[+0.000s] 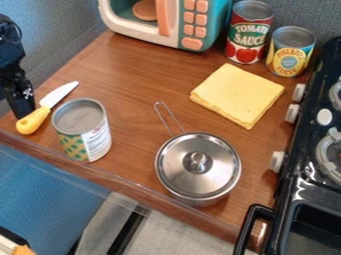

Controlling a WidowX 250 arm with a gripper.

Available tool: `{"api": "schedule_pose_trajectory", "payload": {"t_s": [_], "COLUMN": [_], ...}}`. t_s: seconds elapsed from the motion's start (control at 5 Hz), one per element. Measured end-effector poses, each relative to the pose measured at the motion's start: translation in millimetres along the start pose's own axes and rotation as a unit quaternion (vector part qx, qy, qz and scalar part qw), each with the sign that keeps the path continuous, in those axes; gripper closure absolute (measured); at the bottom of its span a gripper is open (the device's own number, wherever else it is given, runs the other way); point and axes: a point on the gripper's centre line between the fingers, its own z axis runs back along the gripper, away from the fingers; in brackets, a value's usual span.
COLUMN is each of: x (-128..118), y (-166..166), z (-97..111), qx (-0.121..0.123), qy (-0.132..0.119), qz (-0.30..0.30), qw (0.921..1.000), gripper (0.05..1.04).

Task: Moved the yellow cloth to the left side of the table

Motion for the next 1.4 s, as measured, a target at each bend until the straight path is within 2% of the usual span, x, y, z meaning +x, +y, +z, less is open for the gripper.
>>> {"api": "schedule_pose_trajectory", "payload": {"t_s": [0.4, 0.6, 0.8, 1.0, 1.4], "x": [4.4, 26.6, 75.6, 115.8, 184.5], "y": [-13.2, -30.7, -70.7, -116.5, -204.9], "z": [-5.8, 20.9, 48.3, 51.2, 13.2], "qx": [-0.016, -0.013, -0.018, -0.02, -0.032], "qy": [0.016, -0.012, -0.047, -0.055, -0.046], "qz": [-0.008, -0.023, -0.051, -0.069, -0.1], "qw": [0.9997, 0.9996, 0.9975, 0.9959, 0.9934], "gripper": [0.082, 0.082, 0.082, 0.082, 0.082]}}
